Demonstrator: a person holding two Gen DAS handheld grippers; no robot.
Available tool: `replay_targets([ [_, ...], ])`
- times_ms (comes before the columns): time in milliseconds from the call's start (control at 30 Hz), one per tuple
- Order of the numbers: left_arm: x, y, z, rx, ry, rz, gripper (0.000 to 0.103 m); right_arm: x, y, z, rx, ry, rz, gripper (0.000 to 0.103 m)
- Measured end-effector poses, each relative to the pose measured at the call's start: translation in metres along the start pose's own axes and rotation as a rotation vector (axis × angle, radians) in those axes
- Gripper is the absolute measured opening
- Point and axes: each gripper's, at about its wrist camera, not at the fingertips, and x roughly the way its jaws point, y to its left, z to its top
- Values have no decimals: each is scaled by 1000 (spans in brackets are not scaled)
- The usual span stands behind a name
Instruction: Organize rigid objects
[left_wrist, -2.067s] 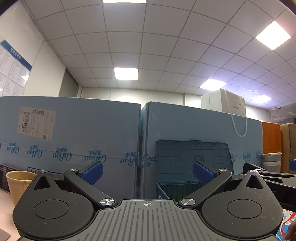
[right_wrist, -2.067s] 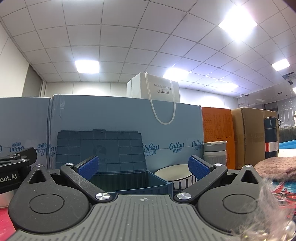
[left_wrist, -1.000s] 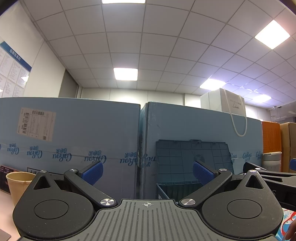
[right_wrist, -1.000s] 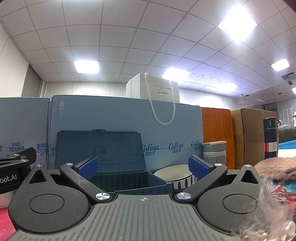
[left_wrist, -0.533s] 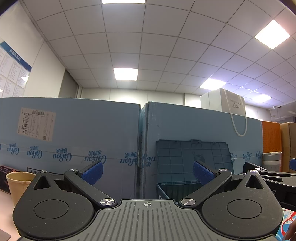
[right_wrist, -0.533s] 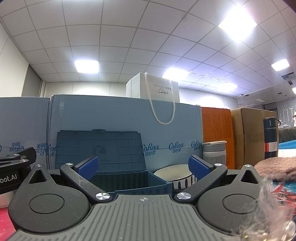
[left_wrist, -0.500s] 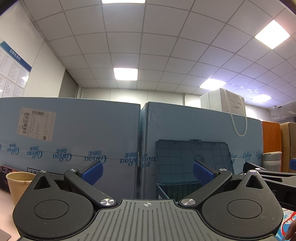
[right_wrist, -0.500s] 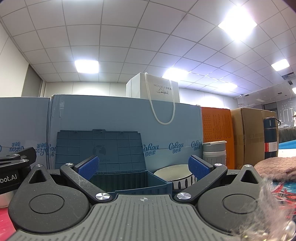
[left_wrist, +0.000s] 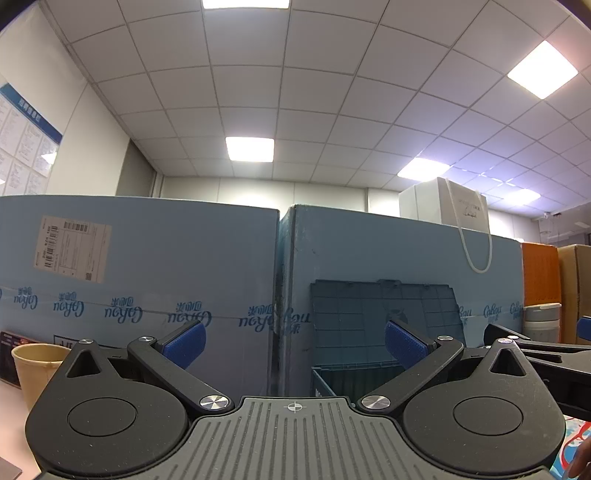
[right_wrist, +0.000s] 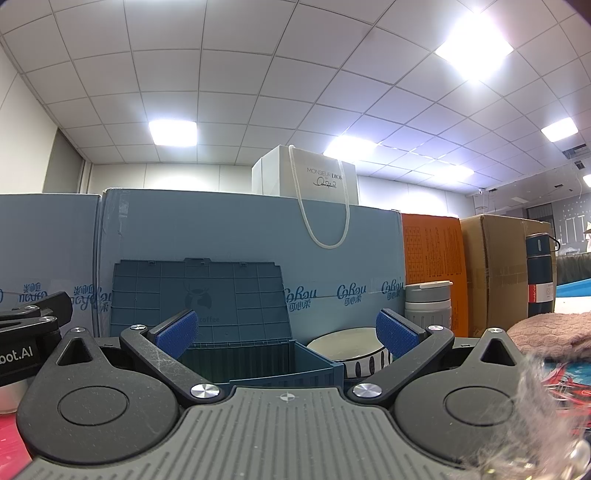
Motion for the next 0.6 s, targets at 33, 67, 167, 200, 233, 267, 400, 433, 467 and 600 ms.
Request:
replay_targets([
  [33, 0, 0, 0, 0, 0, 0, 103, 0, 0, 0, -1, -1, 0, 103],
  [67, 0, 0, 0, 0, 0, 0, 103, 0, 0, 0, -1, -1, 0, 103],
  [167, 0, 0, 0, 0, 0, 0, 103, 0, 0, 0, -1, 0, 0, 103],
  [200, 0, 0, 0, 0, -1, 0, 103, 0, 0, 0, -1, -1, 0, 103],
  [233, 0, 0, 0, 0, -2, 1, 103, 0, 0, 0, -1, -1, 0, 103],
  [267, -1, 0, 0, 0, -3, 1, 103, 0, 0, 0, -2, -1, 0, 103],
  [400, -1, -1, 1, 2, -4, 1, 103, 0, 0, 0, -1, 0, 0, 103],
  [433, -1, -1, 1, 2, -4, 1, 103, 0, 0, 0, -1, -1, 0, 103],
  [467, -1, -1, 1, 2, -5, 1, 103, 0, 0, 0, -1, 0, 0, 103],
  [600, -1, -1, 1, 2, -5, 1, 103, 0, 0, 0, -1, 0, 0, 103],
])
